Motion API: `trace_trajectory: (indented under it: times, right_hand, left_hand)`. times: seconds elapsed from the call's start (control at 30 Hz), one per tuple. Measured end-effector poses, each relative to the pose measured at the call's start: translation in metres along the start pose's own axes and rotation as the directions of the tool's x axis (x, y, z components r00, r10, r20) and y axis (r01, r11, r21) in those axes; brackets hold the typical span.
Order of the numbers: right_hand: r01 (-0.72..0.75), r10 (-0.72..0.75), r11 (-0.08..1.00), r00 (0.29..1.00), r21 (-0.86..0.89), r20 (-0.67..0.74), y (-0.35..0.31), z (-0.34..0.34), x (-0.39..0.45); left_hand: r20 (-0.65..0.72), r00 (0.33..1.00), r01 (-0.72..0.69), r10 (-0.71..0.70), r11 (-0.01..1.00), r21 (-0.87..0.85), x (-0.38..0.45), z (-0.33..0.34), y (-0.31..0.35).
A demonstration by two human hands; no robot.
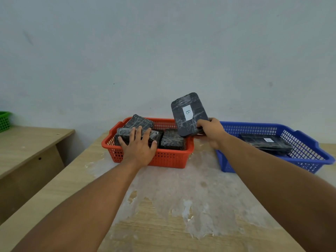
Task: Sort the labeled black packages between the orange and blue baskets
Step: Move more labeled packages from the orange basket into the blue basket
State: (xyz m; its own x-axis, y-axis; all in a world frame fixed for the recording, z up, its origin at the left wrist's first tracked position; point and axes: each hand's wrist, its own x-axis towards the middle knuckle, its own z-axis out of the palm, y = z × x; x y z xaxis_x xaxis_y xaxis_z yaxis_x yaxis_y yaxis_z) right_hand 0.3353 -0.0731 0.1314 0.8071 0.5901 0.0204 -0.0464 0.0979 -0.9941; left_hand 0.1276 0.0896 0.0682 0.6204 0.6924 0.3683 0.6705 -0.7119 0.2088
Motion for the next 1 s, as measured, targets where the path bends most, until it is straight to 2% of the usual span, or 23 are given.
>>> trace_trajectory:
  times: [0.1,0.17,0.23,0.3,0.33,0.4,0.5,0.57,0.67,0.73,0.83,0.93,1.0]
  right_hand:
    - [-0.017,0.017,1.0,0.999,0.003,-0.041,-0.011,-0.026,-0.001]
    - [0.005,0.003,0.998,0.992,0.064,-0.124,-0.023,-0.054,-0.001]
    - [0.048,-0.028,0.995,0.977,0.089,-0.211,-0.033,-0.088,0.0]
    - [0.045,-0.033,0.998,0.958,0.037,-0.284,-0.038,-0.125,0.001]
    - [0.028,-0.025,1.0,0.949,0.007,-0.315,-0.039,-0.144,0.001]
    - [-0.01,-0.014,0.998,0.929,-0.063,-0.37,-0.038,-0.179,0.0]
    - [-0.152,0.047,0.965,0.904,-0.215,-0.425,-0.035,-0.226,-0.002]
    - [-0.239,0.096,0.926,0.897,-0.292,-0.432,-0.03,-0.247,-0.005]
    - [-0.309,0.105,0.842,0.898,-0.443,-0.427,-0.023,-0.263,-0.004]
    - [-0.305,0.065,0.728,0.922,-0.614,-0.382,-0.022,-0.266,-0.004]
    - [-0.274,0.07,0.432,0.96,-0.859,-0.271,-0.023,-0.266,-0.006]
    - [-0.264,0.111,0.178,0.963,-0.948,-0.247,-0.018,-0.268,-0.006]
    - [-0.203,0.026,0.012,0.979,-0.979,-0.203,-0.019,-0.263,-0.006]
  left_hand:
    - [0.033,0.999,0.023,-0.024,1.0,0.015,-0.001,-0.006,0.002]
    - [-0.068,0.998,0.016,-0.016,1.0,-0.002,-0.005,-0.008,0.009]
    - [-0.276,0.953,-0.168,0.126,0.977,-0.134,-0.013,-0.013,0.03]
    - [-0.404,0.869,-0.425,0.286,0.849,-0.314,-0.019,-0.017,0.07]
    - [-0.406,0.855,-0.484,0.322,0.777,-0.403,-0.021,-0.019,0.095]
    - [-0.317,0.888,-0.459,0.333,0.69,-0.559,-0.023,-0.017,0.145]
    - [-0.038,0.967,-0.196,0.25,0.648,-0.736,-0.019,-0.002,0.205]
    - [0.13,0.971,-0.039,0.203,0.662,-0.748,-0.012,0.01,0.23]
    - [0.241,0.954,0.049,0.179,0.698,-0.715,-0.009,0.026,0.252]
    - [0.255,0.951,0.046,0.176,0.734,-0.678,-0.014,0.036,0.256]
    - [0.21,0.963,0.015,0.168,0.746,-0.666,-0.018,0.042,0.256]
    - [0.251,0.957,0.062,0.143,0.747,-0.661,-0.019,0.042,0.257]
    - [0.267,0.956,0.086,0.125,0.747,-0.66,-0.018,0.042,0.258]
